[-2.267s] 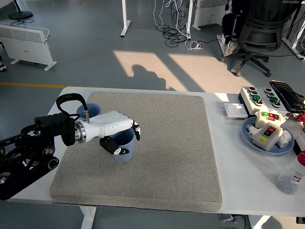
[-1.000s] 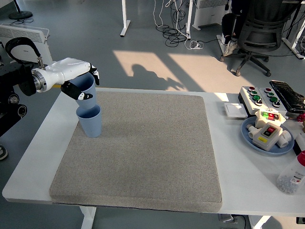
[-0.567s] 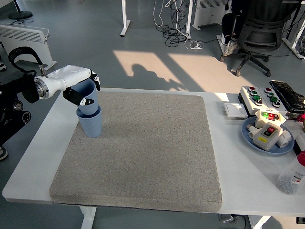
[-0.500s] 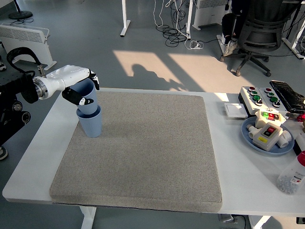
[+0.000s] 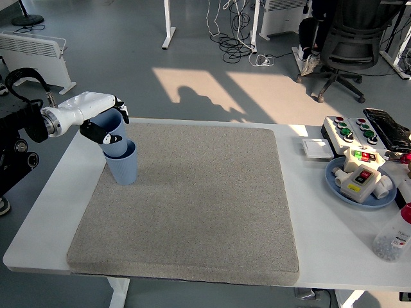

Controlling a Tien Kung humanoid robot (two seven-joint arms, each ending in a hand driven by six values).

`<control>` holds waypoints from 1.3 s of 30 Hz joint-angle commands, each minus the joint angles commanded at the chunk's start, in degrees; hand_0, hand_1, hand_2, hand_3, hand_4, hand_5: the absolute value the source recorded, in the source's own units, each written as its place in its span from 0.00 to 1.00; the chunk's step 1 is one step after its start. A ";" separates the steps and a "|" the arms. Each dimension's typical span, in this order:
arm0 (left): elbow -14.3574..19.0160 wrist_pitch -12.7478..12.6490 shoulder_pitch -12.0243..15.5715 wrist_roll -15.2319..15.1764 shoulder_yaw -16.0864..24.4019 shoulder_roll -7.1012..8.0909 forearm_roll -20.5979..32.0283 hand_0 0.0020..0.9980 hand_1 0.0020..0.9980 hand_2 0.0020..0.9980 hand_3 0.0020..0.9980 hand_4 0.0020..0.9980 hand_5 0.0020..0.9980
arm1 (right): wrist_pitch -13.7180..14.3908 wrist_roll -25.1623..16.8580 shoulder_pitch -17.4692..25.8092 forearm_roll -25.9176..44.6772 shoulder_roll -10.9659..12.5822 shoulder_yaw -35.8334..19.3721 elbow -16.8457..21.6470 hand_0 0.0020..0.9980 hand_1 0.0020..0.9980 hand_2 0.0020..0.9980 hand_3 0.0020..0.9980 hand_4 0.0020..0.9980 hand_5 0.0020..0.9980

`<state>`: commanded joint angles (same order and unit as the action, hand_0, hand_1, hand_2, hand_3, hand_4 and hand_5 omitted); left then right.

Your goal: Push cup pick cup insert cup

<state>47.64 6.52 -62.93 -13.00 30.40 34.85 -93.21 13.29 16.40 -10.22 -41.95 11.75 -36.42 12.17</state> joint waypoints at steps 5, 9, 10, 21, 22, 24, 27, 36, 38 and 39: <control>-0.32 -0.35 0.10 -0.30 -0.09 -0.12 0.52 0.43 0.63 0.82 0.72 0.84 0.19 | 0.02 -0.03 -0.05 0.08 0.01 0.04 -0.01 0.71 0.64 0.65 0.59 0.12 0.41; -0.71 0.08 0.13 -0.85 -0.19 -0.23 0.89 0.43 0.63 0.82 0.72 0.84 0.19 | 0.04 -0.02 -0.09 0.07 -0.02 0.00 0.00 0.71 0.64 0.65 0.59 0.12 0.41; -0.88 -0.08 0.14 -0.97 -0.25 -0.29 1.06 0.68 0.80 0.96 0.79 0.91 0.29 | 0.05 -0.04 -0.09 0.14 -0.02 0.05 0.00 0.71 0.64 0.65 0.59 0.12 0.41; -1.85 -1.76 0.31 -1.31 -0.67 -0.58 1.84 0.82 0.89 1.00 0.91 0.95 0.36 | 0.05 -0.03 -0.07 0.05 -0.03 0.01 0.01 0.71 0.64 0.65 0.59 0.12 0.41; -1.87 -2.03 0.38 -1.33 -0.62 -0.57 1.93 0.87 0.92 1.00 0.96 0.96 0.39 | 0.07 -0.03 -0.02 0.07 -0.04 0.02 0.02 0.71 0.64 0.65 0.59 0.12 0.41; -1.85 -2.23 0.51 -1.34 -0.53 -0.55 2.02 0.87 0.92 1.00 0.96 0.96 0.39 | 0.07 -0.03 0.05 0.03 -0.05 0.00 0.02 0.71 0.64 0.65 0.59 0.12 0.41; -1.77 -2.35 0.74 -1.27 -0.43 -0.50 2.04 0.87 0.92 1.00 0.96 0.96 0.39 | 0.07 0.00 0.18 -0.06 -0.08 -0.07 0.03 0.71 0.64 0.65 0.59 0.12 0.41; 0.95 -7.85 4.46 1.35 3.41 0.13 7.08 0.82 0.86 0.99 0.90 0.82 0.54 | 0.08 0.10 0.68 -0.20 -0.20 -0.21 0.04 0.71 0.64 0.65 0.59 0.12 0.41; 2.50 -8.94 6.53 2.11 6.30 0.33 9.50 0.82 0.86 0.99 0.90 0.82 0.54 | 0.11 0.07 0.86 -0.07 -0.23 -0.18 0.04 0.71 0.64 0.65 0.59 0.12 0.41; 2.79 -9.09 6.96 2.24 7.18 0.36 9.94 0.82 0.86 0.99 0.90 0.82 0.54 | 0.12 0.06 0.89 -0.05 -0.23 -0.17 0.03 0.71 0.64 0.65 0.59 0.12 0.41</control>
<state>50.43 -2.56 -55.97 -10.76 37.58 35.21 -83.27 13.41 16.46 -9.33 -42.00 11.52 -36.59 12.21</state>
